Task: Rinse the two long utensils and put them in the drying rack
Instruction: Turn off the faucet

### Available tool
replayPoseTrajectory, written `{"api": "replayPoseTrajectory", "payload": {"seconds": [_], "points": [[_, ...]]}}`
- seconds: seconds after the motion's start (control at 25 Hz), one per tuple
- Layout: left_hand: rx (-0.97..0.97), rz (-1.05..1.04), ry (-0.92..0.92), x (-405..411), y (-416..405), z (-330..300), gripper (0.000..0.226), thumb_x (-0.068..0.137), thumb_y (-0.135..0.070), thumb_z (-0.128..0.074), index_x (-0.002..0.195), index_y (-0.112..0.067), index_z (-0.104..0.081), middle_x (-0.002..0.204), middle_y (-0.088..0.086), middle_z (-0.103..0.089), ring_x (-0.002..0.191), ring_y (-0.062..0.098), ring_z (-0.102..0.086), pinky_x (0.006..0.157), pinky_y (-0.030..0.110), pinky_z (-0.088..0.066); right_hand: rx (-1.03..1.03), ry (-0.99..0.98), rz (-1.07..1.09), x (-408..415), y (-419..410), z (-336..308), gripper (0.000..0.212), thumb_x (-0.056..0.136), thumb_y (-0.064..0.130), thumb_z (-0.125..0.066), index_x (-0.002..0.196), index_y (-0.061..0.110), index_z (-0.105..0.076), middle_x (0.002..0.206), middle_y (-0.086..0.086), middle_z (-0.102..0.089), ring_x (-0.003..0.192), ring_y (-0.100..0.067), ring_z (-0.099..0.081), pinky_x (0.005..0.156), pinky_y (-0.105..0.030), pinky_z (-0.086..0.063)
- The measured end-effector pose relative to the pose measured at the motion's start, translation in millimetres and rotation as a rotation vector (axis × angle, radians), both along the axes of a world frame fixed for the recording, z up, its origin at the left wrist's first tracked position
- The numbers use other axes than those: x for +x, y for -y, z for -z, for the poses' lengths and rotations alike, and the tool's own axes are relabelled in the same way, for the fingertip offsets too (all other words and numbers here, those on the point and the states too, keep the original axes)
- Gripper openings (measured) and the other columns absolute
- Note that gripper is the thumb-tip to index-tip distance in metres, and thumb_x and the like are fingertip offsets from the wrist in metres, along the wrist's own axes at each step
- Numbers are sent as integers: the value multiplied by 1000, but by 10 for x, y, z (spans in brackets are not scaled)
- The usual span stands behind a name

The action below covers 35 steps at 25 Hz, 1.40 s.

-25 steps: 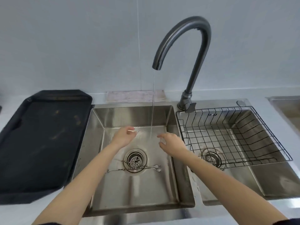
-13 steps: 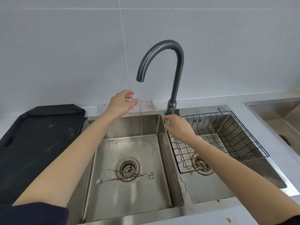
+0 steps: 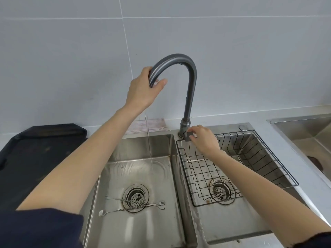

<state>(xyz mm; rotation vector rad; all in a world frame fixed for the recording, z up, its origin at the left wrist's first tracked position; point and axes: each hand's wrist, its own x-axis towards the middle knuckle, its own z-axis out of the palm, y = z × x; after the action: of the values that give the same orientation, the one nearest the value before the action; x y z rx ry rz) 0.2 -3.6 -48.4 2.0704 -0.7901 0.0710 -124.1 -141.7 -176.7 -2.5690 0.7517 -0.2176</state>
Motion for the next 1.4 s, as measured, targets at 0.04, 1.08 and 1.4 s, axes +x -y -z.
{"api": "replayPoseTrajectory", "payload": {"seconds": [0.04,1.08,1.4], "points": [[-15,-1,27,19,54,-59,40,88,-34,-55,122,-13,-50,89,-3,-56,82,16,-52,77,29,-43,3,12,6,28,29,2,25,91,10,-49,113,13,-62,120,-8,-62,107,-31,-58,83,-39,-50],[5,40,382,341,379,-105,34,90,-39,-49,113,-17,-60,96,1,-72,73,6,-54,62,3,-31,89,110,77,412,267,12,13,87,22,-61,91,19,-72,98,-11,-73,94,-31,-64,82,-38,-53],[34,57,415,284,325,-110,39,92,-33,-45,129,-22,-48,115,-5,-67,100,15,-63,87,21,-42,-7,122,111,332,98,35,18,91,21,-55,103,16,-68,108,-8,-69,100,-32,-62,81,-37,-49]]}}
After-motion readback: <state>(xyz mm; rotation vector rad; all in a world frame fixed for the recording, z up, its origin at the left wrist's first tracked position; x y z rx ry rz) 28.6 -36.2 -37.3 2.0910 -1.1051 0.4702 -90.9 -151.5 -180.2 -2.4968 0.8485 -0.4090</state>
